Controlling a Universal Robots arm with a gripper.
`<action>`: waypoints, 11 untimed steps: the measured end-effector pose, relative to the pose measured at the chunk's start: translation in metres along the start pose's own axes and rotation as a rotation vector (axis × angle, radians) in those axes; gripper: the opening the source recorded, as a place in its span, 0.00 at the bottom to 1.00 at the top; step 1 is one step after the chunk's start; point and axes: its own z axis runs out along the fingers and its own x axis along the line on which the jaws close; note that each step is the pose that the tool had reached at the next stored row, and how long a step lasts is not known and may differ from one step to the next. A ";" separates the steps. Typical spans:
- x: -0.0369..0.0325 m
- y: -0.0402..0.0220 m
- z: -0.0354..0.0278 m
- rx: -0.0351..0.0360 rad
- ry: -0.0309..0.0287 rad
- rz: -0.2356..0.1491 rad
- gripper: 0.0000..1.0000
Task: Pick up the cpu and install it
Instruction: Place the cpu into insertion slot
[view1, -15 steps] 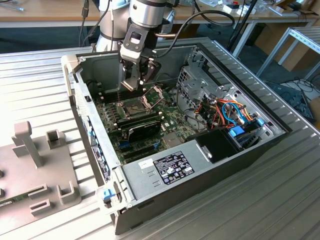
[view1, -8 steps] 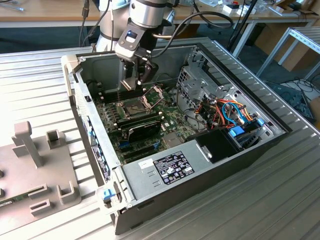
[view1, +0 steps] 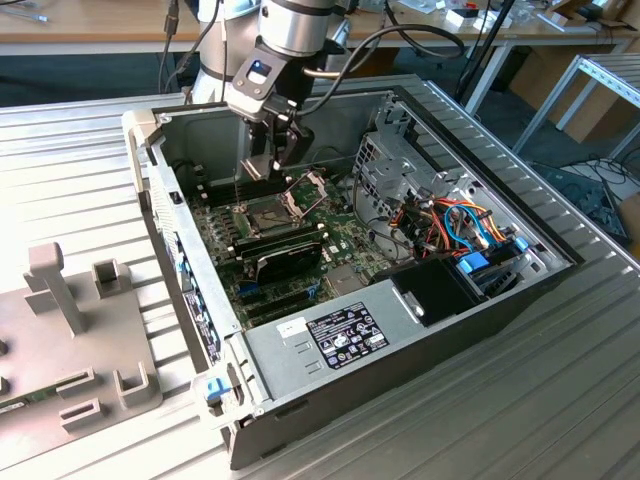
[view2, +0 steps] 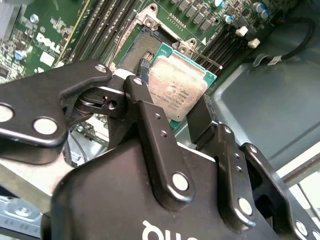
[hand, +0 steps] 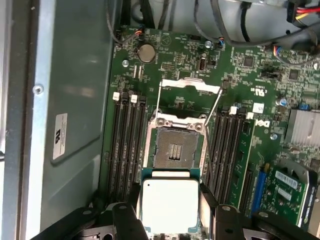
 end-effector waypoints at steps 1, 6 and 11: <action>0.0000 0.0000 0.0001 0.0003 0.0012 0.016 0.55; 0.0000 0.0003 0.0024 0.0016 0.0074 0.106 0.55; 0.0000 0.0003 0.0025 0.0016 0.0081 0.111 0.55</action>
